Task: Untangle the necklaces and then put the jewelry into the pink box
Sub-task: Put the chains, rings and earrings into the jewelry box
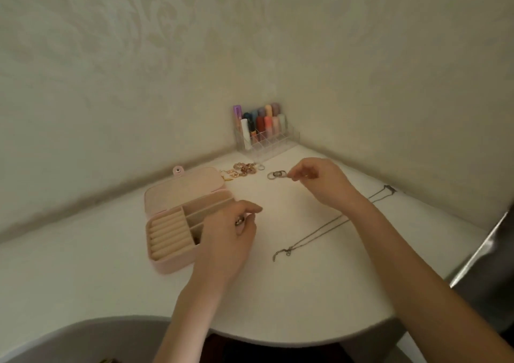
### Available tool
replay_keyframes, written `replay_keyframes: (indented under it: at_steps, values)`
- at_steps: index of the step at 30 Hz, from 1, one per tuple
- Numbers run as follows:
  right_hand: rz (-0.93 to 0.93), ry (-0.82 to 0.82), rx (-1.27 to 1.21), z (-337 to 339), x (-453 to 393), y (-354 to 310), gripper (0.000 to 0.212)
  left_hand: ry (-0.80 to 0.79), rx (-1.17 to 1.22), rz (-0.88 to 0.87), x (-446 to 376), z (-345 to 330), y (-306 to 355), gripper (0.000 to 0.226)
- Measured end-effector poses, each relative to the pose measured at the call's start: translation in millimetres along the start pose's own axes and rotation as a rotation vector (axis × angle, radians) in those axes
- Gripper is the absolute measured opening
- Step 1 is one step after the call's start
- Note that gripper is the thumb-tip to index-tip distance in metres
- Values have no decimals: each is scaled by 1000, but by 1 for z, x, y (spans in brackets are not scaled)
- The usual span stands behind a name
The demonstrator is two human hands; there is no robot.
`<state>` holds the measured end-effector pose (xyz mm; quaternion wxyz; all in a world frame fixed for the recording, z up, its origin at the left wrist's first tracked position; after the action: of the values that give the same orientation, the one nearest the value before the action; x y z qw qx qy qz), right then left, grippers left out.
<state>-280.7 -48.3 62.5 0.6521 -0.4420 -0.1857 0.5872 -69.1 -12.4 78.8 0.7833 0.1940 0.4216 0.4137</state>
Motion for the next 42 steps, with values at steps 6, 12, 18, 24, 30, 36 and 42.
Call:
replay_keyframes:
  at_steps: [6,12,18,24,30,36,42]
  values:
    - [-398,327,572,89,49,79,37,-216,18,-143,-26,-76,40,21]
    - [-457,399,809,93,64,77,37,-342,-2,-248,-10,-110,46,25]
    - [-371,466,569,98,60,81,37,-375,41,-211,-2,-110,35,28]
    - [-269,422,474,83,55,80,38,-386,40,-178,-2,-112,32,35]
    - [-153,487,-254,86,57,63,27,-366,89,-126,-4,-113,26,34]
    - [-113,230,-766,60,50,26,27,-262,358,54,-10,-104,19,41]
    - [54,-81,-958,31,32,-40,27,-253,567,269,-13,-105,8,47]
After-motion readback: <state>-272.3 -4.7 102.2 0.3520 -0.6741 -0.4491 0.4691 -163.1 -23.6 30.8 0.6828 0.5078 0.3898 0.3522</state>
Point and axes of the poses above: each hand's wrist, its own x-axis away from the middle knuckle, its own z-axis out of the back of the hand, y = z × x, the point moved 9 cm from there along -x, towards the middle knuckle
